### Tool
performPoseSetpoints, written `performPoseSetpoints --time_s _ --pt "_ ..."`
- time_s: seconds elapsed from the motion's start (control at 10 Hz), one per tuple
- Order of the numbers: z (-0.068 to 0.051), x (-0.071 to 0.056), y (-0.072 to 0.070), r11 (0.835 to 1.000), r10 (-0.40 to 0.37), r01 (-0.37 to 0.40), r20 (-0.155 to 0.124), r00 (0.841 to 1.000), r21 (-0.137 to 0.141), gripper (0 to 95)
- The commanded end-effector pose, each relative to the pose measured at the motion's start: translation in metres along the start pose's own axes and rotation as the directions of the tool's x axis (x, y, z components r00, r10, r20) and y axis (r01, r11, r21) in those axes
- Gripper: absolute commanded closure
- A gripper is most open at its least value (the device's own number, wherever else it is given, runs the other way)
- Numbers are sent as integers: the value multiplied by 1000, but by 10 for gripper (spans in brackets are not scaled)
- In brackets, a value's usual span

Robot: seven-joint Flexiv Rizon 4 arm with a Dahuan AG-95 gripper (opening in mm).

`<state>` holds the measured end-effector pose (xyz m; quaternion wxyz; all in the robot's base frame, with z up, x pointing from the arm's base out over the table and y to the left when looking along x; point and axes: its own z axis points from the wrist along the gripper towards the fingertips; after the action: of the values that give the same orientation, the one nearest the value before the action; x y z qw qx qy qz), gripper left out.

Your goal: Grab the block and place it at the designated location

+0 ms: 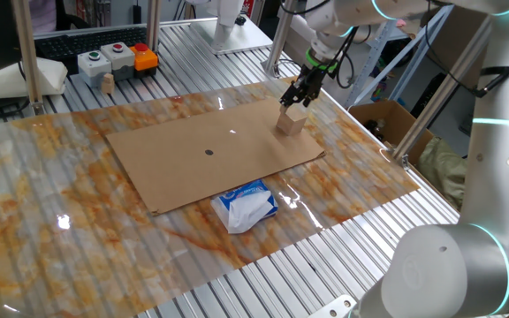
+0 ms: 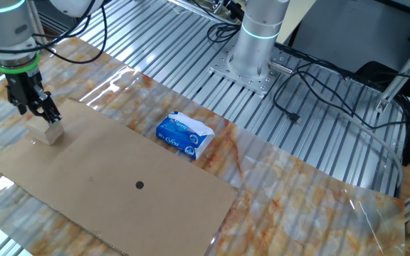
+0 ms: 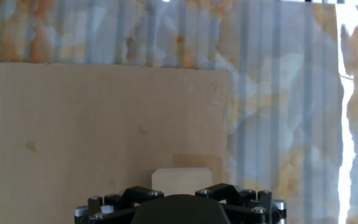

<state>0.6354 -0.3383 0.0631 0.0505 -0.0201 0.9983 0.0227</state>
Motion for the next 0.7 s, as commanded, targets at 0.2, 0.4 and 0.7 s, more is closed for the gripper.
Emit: performPoseSetpoints --time_s 0.2,0.4,0.7 --pt "5 0 0 1000 20 -20 2 1000 -4 0" --pt "11 0 -1 1000 27 -27 0 1000 -5 190" --pt "26 -1 -4 999 36 -36 -1 999 -5 190"
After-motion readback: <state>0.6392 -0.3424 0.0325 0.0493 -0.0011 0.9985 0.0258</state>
